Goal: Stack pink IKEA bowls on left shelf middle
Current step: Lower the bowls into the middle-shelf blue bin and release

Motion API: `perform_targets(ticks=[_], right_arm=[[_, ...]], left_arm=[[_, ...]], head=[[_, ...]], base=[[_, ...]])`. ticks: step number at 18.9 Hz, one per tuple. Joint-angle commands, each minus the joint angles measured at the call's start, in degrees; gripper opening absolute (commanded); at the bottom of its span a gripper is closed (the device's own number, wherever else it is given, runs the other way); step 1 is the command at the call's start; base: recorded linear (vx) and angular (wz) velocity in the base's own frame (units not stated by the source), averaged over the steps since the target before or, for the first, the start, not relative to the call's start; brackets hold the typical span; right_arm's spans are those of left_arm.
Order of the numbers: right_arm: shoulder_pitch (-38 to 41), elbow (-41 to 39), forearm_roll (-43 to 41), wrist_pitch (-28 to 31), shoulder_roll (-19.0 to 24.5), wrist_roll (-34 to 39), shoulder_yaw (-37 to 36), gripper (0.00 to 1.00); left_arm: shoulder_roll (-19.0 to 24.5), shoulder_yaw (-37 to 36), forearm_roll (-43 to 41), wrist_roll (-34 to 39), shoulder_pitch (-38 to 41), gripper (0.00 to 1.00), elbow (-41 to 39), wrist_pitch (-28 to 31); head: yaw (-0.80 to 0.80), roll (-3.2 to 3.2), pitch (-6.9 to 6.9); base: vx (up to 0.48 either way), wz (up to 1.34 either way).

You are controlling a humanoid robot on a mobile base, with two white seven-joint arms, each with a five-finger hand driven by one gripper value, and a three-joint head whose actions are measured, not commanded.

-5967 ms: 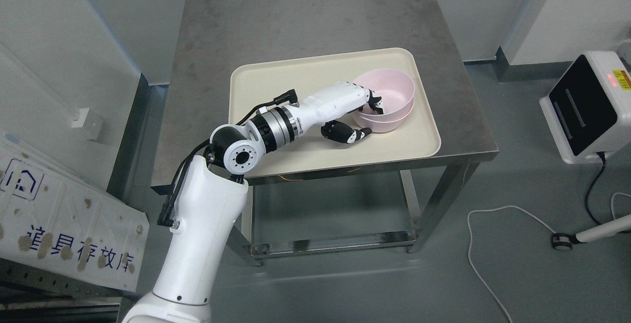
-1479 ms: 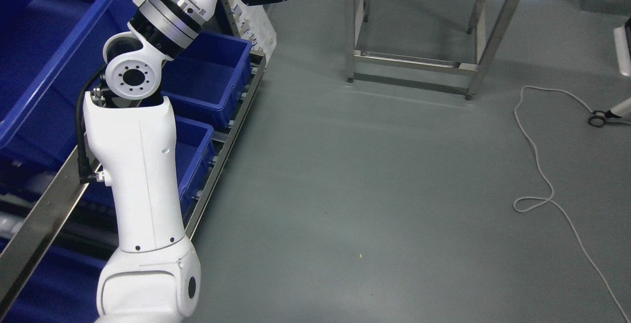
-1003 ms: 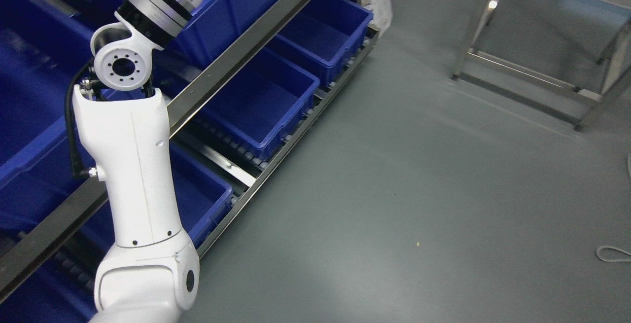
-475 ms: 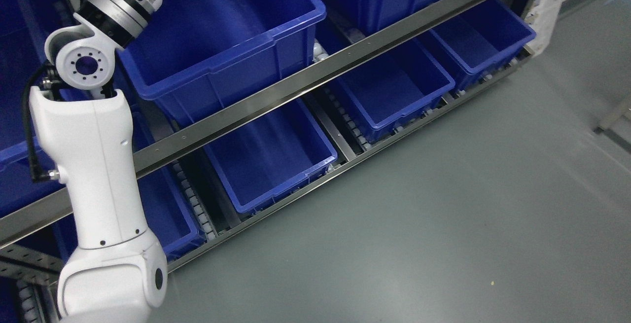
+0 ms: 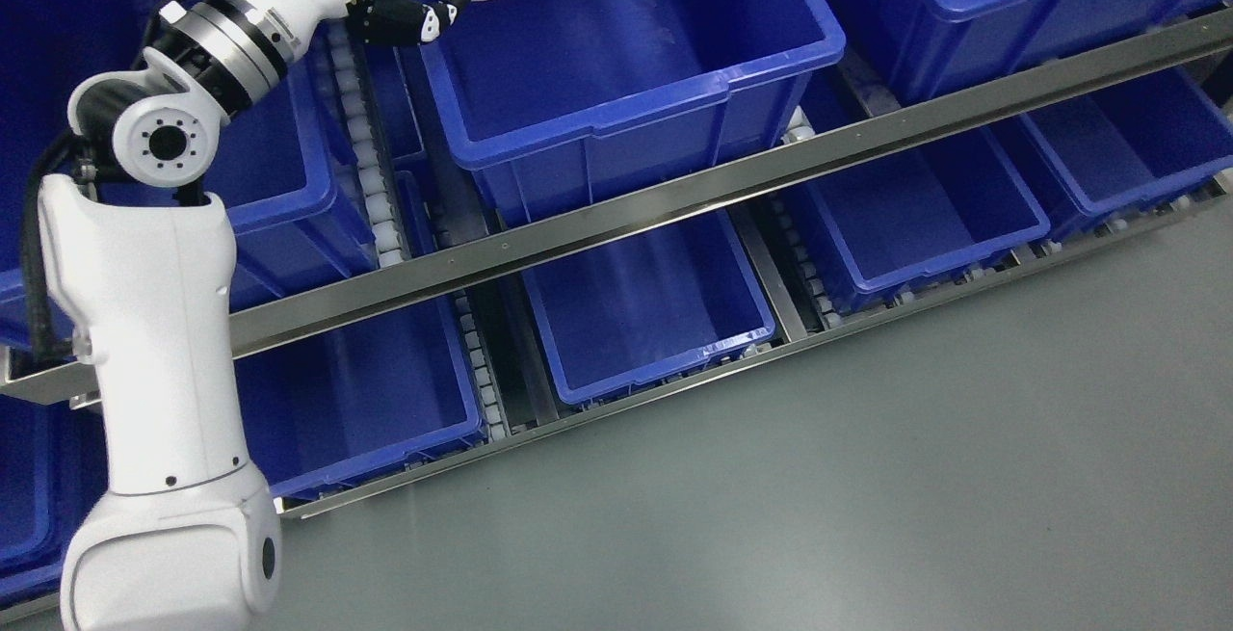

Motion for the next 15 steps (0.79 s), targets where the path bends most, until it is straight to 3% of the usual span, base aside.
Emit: perform_targets(ticks=[1,6,15], right_arm=[[0.0,-0.08,0.44,0.04,-1.0,0.05,-0.62,1.0],[0.0,0.01,0.44,0.04,-1.0,0.05,-0.62,1.0],[0.0,0.01,0.44,0.04,-1.0,0.05,-0.62,1.0]], left_arm=[[-1.48,-5.89,-2.17,-0.01,-0.34,0.04,2.29,-0.21],[-4.83,-5.98,-2.34,-0.01,-5.43,0.04,4.83,-0.3],[-6.14,-7.03,-4.63,-0.19,-2.19,0.07,6.6,-0.56]], head=[[0.0,0.0,0.0],[0.0,0.0,-0.01],[0.0,0.0,-0.01]], base=[[0.091,0.27],[0.067,0.21],[0.025,0.05]])
